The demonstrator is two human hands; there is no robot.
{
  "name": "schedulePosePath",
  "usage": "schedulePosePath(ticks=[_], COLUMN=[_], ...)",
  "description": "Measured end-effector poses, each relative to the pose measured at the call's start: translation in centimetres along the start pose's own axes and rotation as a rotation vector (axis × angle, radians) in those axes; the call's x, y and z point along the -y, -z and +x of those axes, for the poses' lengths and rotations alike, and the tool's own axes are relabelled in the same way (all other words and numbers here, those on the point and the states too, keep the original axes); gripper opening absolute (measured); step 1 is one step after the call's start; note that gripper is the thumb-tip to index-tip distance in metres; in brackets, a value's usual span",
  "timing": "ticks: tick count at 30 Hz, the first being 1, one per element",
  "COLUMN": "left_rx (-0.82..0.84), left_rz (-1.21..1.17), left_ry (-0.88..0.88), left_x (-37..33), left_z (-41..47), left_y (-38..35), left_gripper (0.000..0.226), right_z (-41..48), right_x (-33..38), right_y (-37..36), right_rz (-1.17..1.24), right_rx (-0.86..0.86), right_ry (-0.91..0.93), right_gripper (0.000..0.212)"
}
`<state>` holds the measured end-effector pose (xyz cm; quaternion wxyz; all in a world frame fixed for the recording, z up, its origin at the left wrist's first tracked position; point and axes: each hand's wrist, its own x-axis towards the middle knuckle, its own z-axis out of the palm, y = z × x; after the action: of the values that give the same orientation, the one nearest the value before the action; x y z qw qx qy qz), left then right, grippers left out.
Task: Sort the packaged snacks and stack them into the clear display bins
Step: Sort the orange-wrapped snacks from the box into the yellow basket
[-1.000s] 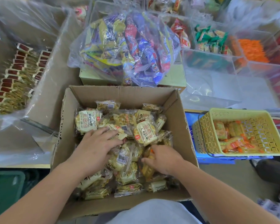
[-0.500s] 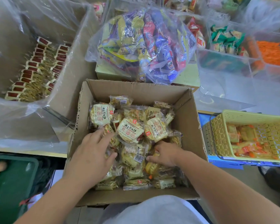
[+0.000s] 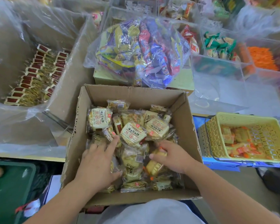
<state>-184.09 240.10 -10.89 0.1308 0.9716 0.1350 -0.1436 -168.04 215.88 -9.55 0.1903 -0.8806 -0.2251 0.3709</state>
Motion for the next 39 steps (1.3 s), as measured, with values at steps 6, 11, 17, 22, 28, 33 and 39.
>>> schedulePosePath(ticks=[6,11,17,22,28,33,39], left_rx=[0.029,0.082,0.07,0.062,0.046,-0.152,-0.026], left_rz=[0.059,0.14,0.128,0.107,0.025,-0.027,-0.177], left_ry=[-0.086,-0.108,-0.009,0.052,0.134,0.285,0.622], left_x=[-3.5,-6.4,-8.6,-12.2,-15.4,-16.8,-15.4], left_z=[2.1,3.5,4.2,3.0,1.2,-0.6,-0.7], left_y=[1.0,0.8,1.3,1.1,0.8,0.8,1.1], left_gripper=[0.13,0.126,0.122,0.114,0.09,0.069,0.112], right_z=[-4.9,-8.1,-7.8,-5.3,-4.1,-4.6,-6.2], right_x=[0.0,-0.5,-9.1,-18.1,-23.4,-23.2,-15.0], right_y=[2.6,5.7,10.4,12.1,12.5,14.1,12.9], right_rz=[0.306,0.527,0.661,0.534,0.324,-0.114,-0.041], right_rx=[-0.247,-0.48,-0.951,-0.994,-0.633,-0.422,-0.469], right_ry=[0.01,0.089,-0.017,-0.236,-0.21,-0.153,0.337], right_gripper=[0.057,0.058,0.031,0.035,0.04,0.058,0.033])
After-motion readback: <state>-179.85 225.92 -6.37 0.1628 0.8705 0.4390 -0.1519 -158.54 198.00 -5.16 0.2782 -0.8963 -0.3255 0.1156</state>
